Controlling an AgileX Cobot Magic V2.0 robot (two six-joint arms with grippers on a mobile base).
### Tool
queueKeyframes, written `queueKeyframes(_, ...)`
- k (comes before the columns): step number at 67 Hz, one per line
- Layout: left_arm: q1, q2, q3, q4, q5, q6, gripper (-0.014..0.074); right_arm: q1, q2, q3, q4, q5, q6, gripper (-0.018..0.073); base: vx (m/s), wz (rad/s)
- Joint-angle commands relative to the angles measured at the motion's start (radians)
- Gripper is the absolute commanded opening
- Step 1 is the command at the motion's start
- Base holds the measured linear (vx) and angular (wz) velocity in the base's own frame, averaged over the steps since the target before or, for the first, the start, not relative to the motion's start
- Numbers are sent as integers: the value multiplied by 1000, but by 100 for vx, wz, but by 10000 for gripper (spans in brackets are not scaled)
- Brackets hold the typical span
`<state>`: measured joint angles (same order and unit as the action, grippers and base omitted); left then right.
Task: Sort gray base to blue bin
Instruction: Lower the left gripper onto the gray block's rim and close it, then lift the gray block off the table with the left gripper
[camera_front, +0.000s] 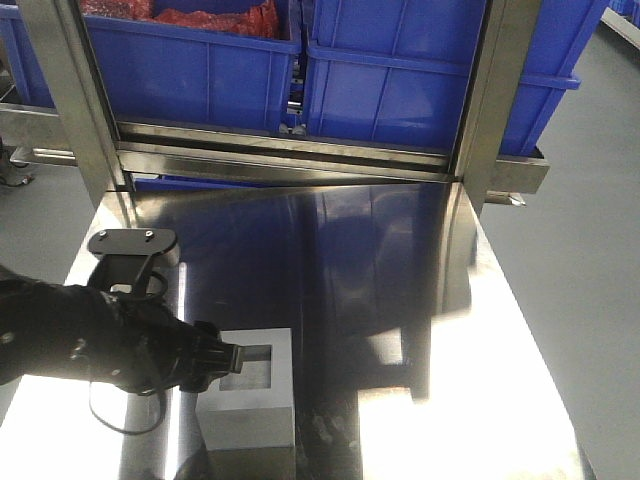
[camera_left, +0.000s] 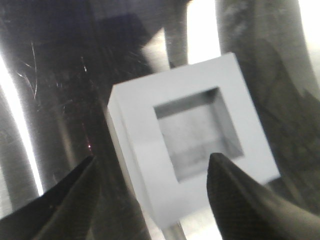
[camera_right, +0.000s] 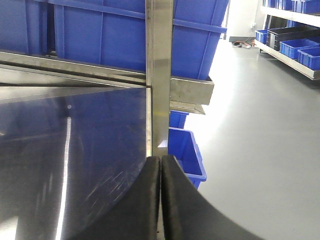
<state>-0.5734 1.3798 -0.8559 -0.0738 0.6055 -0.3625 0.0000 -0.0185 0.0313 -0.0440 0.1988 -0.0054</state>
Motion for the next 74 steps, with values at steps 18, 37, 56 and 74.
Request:
queueKeyframes(18, -8, 131, -120, -1, -15, -48, 450, -5, -8, 6, -8, -73, -7, -5, 0, 0)
queueKeyframes(37, -8, 155, -129, 1, 27, -71, 448, -5, -8, 6, -8, -73, -7, -5, 0, 0)
queueKeyframes(56, -8, 178, -129, 0, 43, -71, 366, -5, -8, 6, -8, -72, -7, -5, 0, 0)
queueKeyframes(74, -8, 186, -129, 1, 56, -70, 117, -5, -8, 6, -8, -72, -7, -5, 0, 0)
